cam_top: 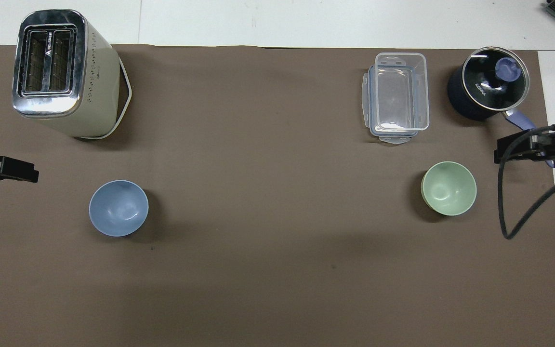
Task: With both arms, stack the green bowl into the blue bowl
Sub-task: 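Reach the left gripper down and grasp the light blue bowl rim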
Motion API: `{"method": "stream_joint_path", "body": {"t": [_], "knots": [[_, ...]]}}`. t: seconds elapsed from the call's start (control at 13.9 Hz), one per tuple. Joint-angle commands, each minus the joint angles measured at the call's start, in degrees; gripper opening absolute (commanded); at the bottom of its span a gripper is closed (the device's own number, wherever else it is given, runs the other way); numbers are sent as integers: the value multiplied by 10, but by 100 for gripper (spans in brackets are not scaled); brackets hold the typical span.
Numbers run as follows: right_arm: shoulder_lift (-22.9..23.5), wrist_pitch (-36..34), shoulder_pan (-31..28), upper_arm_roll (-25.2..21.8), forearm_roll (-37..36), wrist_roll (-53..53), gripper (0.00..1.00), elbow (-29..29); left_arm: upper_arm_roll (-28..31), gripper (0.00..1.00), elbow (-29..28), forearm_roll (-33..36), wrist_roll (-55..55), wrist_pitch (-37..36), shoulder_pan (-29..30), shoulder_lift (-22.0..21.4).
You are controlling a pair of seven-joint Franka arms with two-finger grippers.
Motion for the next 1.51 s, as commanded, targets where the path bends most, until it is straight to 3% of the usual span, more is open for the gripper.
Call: {"method": "stream_joint_path", "body": {"t": [0.0, 0.43, 0.65, 0.72, 0.79, 0.86, 0.93, 1.22, 1.44], "knots": [[-5, 8, -8, 2, 12, -15, 100, -8, -2, 100, -87, -36, 24, 82, 3, -21], [-5, 8, -8, 2, 12, -15, 100, -8, -3, 100, -197, -60, 44, 201, -22, 0], [-5, 8, -8, 2, 12, -15, 100, -8, -2, 100, -218, -60, 44, 232, -37, 22], [-5, 8, -8, 2, 12, -15, 100, -8, -2, 89, -230, -60, 44, 248, -42, 28], [-5, 8, -8, 2, 12, -15, 100, -8, -2, 67, -244, -60, 43, 272, -45, 32], [-5, 8, -8, 2, 12, -15, 100, -8, -2, 15, -250, -60, 37, 280, -45, 34], [-5, 8, -8, 2, 12, -15, 100, -8, -2, 0, -245, -60, 37, 277, -42, 35], [-5, 8, -8, 2, 12, -15, 100, -8, -2, 0, -221, -64, 27, 255, -37, 37], [-5, 8, -8, 2, 12, -15, 100, -8, -2, 0, -173, -72, 5, 173, -36, 21]]}}
